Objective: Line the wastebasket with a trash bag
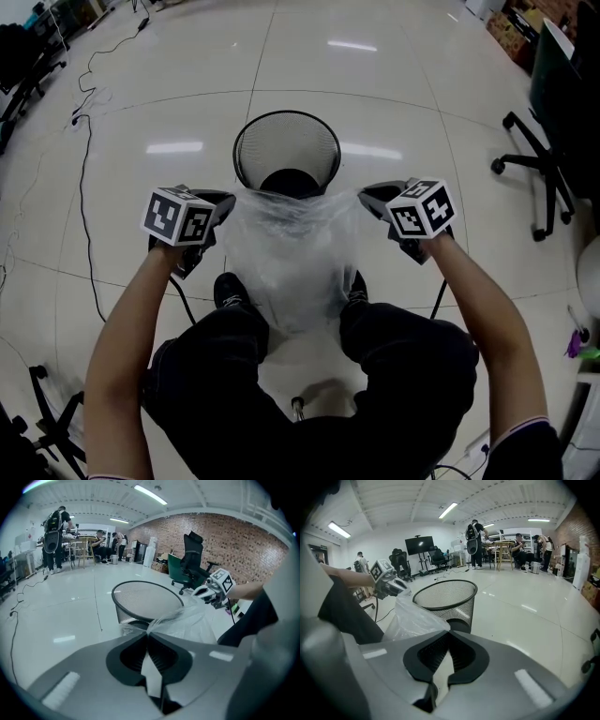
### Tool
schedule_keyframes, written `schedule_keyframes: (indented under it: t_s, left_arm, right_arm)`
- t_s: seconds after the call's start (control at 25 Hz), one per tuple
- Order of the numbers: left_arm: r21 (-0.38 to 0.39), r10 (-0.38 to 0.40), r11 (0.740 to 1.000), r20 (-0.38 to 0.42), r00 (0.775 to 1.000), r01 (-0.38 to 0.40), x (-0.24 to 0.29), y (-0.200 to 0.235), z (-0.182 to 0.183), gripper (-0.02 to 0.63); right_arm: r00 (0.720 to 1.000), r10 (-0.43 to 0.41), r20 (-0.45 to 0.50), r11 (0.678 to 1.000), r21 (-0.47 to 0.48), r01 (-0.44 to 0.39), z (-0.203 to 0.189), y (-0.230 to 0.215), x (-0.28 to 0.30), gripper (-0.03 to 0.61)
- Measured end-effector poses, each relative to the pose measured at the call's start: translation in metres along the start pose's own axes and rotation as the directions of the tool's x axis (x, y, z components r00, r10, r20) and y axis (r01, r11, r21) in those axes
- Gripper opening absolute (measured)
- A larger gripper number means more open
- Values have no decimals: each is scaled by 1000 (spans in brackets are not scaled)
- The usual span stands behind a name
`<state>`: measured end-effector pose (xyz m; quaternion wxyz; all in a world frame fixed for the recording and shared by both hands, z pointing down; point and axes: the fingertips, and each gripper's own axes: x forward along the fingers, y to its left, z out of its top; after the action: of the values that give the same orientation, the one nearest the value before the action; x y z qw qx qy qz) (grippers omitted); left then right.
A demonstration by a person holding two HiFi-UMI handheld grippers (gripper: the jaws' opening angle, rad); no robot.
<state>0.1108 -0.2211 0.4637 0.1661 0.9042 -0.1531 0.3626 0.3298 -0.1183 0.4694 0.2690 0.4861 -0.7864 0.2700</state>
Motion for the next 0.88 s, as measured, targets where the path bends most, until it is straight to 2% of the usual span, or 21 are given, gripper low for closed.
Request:
schedule_keyframes:
  t_s: [0.6, 0.88]
  left_arm:
    - [-26, 72, 997, 72, 995, -71, 7, 66, 63, 12]
    - [-36, 82, 996, 77, 994, -80, 28, 93, 85, 12]
  right_arm:
    - [1000, -28, 11, 1000, -10, 28, 64, -68, 26, 2]
    - [999, -45, 25, 999, 7, 44, 89, -99, 47, 2]
